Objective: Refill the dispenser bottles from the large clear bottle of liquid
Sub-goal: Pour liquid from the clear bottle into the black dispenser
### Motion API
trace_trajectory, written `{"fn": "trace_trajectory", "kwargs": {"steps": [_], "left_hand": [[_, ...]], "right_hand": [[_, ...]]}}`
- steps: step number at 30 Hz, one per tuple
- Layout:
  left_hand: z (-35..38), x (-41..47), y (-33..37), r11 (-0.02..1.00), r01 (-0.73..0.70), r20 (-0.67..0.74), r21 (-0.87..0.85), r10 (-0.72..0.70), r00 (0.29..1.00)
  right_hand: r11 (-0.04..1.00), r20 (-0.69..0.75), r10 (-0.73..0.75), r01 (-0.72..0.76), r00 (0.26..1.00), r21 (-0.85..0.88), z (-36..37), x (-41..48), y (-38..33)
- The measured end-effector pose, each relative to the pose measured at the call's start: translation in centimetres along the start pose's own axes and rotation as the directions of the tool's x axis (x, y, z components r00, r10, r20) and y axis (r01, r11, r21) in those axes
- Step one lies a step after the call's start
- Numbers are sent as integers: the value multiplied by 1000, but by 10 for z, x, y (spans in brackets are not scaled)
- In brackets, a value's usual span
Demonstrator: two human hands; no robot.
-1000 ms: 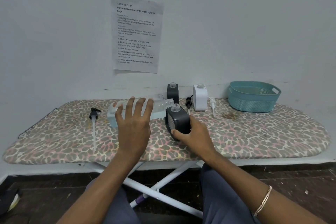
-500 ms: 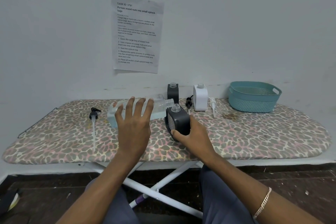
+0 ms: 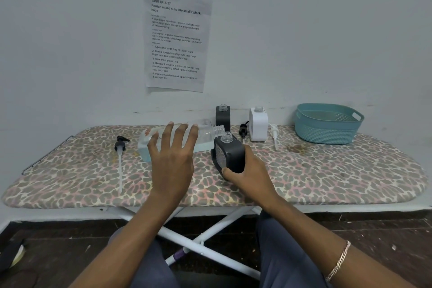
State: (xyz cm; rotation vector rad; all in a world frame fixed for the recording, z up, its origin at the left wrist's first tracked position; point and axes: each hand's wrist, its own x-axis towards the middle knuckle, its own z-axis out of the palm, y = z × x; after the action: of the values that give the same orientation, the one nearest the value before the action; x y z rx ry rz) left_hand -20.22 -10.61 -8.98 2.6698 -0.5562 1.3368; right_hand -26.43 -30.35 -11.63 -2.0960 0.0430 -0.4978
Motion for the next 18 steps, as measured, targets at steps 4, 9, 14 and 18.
{"fn": "trace_trajectory", "kwargs": {"steps": [4,9,14,18], "left_hand": [[-1,0,1,1000,2,1,-7,-2,1000],[-1,0,1,1000,6,6,-5,-6,1000],[-1,0,1,1000,5,3,-2,-5,1000],[-1,1,0,1000,7,9,-5,-7,1000]], "right_hand": [[1000,9,17,-17,1000,17,-2,-1,-1],[999,32,41,-42,999,34,-4,1,-1],[998,62,46,-49,997,43,-3,2,-1],[999,83,41,-43,996,17,-2,2,0]]}}
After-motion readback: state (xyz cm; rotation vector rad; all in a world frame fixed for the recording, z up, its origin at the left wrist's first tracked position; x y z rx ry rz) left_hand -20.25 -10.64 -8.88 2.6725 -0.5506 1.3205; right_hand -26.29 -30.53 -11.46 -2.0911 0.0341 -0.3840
